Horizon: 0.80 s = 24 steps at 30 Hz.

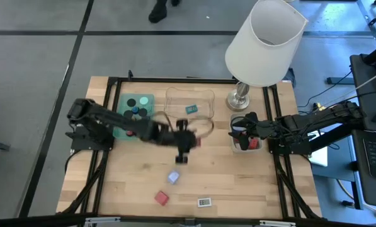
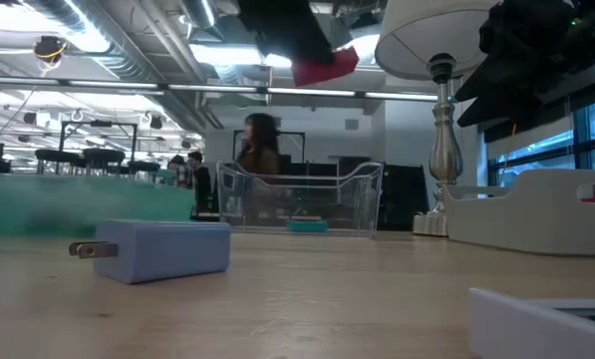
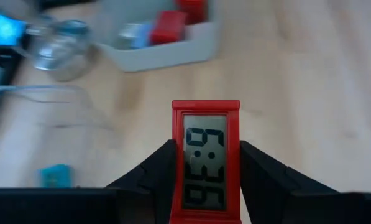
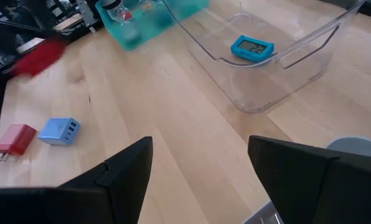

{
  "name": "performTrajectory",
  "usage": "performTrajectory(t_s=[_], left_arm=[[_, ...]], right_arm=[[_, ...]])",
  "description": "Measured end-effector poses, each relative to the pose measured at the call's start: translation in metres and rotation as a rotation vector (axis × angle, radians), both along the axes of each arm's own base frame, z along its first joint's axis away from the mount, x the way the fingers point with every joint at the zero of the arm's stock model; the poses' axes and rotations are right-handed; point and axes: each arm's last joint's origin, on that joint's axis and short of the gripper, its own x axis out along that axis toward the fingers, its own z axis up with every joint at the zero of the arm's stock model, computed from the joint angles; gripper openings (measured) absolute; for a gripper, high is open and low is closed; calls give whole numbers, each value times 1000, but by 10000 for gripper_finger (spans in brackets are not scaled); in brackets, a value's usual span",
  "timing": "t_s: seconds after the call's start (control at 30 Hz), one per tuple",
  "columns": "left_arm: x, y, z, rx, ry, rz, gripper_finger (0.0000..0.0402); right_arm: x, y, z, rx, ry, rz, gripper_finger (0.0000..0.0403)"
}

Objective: Pick & Place Office items
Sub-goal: Put the red digital timer into the transparent bin

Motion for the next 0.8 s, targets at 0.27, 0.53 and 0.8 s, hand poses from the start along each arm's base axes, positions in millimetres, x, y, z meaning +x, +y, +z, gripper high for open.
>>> performTrajectory(t_s=[0.27,0.53,0.8], left_arm=[[11,92,-11,18,70,52,142],[15,172,-50,1,154,256,142],[12,214,-93,-68,250,403,141]], right_arm=[[0,0,0,1,-3,0,268],[0,0,0,1,-4,0,268],[0,0,1,2,-6,0,268]])
